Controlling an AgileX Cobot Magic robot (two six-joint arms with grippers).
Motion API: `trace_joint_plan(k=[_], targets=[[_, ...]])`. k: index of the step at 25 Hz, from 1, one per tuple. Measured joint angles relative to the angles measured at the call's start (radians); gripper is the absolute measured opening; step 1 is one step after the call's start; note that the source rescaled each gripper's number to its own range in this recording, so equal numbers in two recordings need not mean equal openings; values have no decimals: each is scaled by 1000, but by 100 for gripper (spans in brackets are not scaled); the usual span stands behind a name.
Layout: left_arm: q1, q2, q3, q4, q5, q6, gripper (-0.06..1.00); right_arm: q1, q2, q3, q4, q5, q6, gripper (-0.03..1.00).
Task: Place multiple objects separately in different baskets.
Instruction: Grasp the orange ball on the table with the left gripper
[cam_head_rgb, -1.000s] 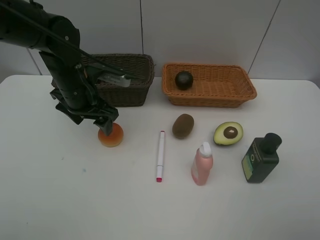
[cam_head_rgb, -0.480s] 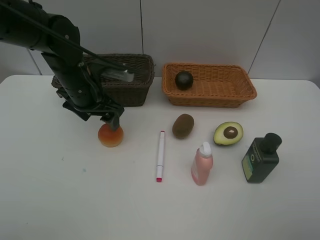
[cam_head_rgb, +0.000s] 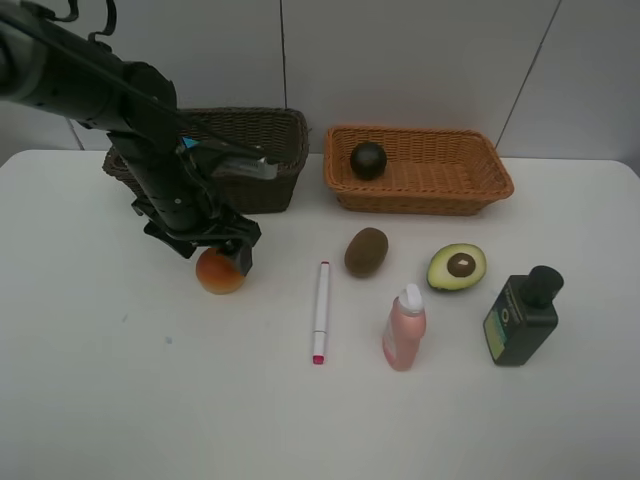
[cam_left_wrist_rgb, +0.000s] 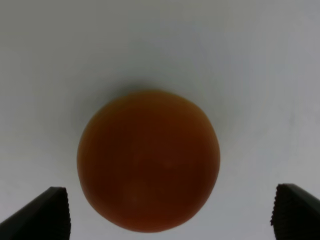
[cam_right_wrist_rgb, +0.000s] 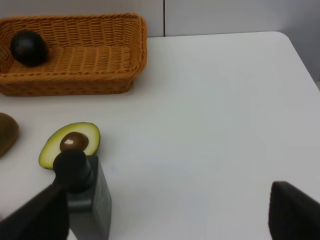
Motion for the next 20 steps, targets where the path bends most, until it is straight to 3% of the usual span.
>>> trace_joint_plan(k=[20], targets=[[0, 126, -3, 12, -71, 1, 100, 0, 0, 0, 0, 0, 0, 100]])
